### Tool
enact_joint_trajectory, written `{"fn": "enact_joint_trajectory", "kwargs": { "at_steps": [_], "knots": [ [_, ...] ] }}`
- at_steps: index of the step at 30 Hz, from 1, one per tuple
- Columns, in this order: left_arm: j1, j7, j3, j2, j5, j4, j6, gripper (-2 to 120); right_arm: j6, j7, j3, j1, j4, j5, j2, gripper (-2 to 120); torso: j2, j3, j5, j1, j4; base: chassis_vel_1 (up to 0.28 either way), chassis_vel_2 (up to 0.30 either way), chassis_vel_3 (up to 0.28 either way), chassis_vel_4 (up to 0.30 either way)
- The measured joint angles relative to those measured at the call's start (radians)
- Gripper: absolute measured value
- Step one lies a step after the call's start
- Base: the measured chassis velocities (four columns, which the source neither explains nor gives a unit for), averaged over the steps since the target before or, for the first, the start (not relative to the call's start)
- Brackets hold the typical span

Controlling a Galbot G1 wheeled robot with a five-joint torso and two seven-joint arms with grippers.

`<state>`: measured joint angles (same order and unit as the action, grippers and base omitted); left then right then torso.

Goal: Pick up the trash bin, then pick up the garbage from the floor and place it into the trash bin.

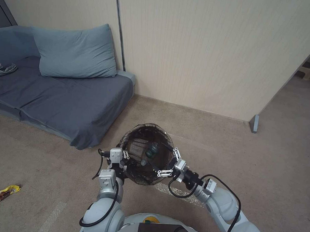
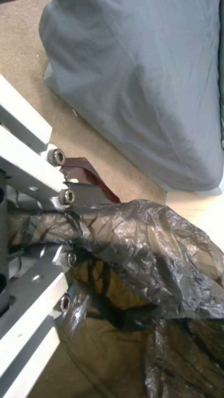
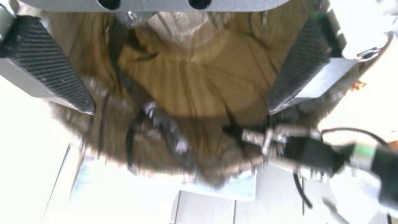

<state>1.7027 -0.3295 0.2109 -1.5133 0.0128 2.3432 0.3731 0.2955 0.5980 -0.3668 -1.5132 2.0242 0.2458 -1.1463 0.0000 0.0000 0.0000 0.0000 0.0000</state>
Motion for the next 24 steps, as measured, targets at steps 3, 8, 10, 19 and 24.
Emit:
{"fn": "enact_joint_trajectory", "kwargs": {
  "at_steps": [3,8,10,19,24],
  "knots": [
    [0.0,0.003,0.001,0.0,-0.001,-0.002,-0.004,3,0.004,-0.012,-0.012,-0.01,0.038,-0.001,-0.012,100,0.0,0.0,0.0,0.0,0.0001,0.0,0.0,0.0,0.0],
    [0.0,0.007,0.013,0.001,0.0,-0.002,-0.013,3,-0.006,-0.1,-0.08,-0.041,0.161,-0.013,-0.116,100,0.0,0.0,0.0,0.0,0.0002,0.0,0.0,0.0,0.0],
    [0.001,0.007,0.016,0.002,0.0,-0.001,-0.014,3,-0.02,-0.152,-0.103,-0.058,0.195,-0.037,-0.153,100,0.0,0.0,0.0,0.0,0.0001,0.0,0.0,0.0,0.0],
    [0.002,0.007,0.033,0.007,-0.008,-0.004,-0.022,3,-0.045,-0.393,-0.187,-0.228,0.298,-0.161,-0.369,100,0.0,0.0,-0.0001,0.0,-0.0003,0.0,0.0,0.0,0.0],
    [0.002,0.005,0.034,0.009,-0.017,-0.003,-0.023,3,-0.015,-0.447,-0.191,-0.298,0.269,-0.229,-0.445,100,0.0,0.0,-0.0001,0.0,0.0001,0.0,0.0,0.0,0.0]
  ]
}}
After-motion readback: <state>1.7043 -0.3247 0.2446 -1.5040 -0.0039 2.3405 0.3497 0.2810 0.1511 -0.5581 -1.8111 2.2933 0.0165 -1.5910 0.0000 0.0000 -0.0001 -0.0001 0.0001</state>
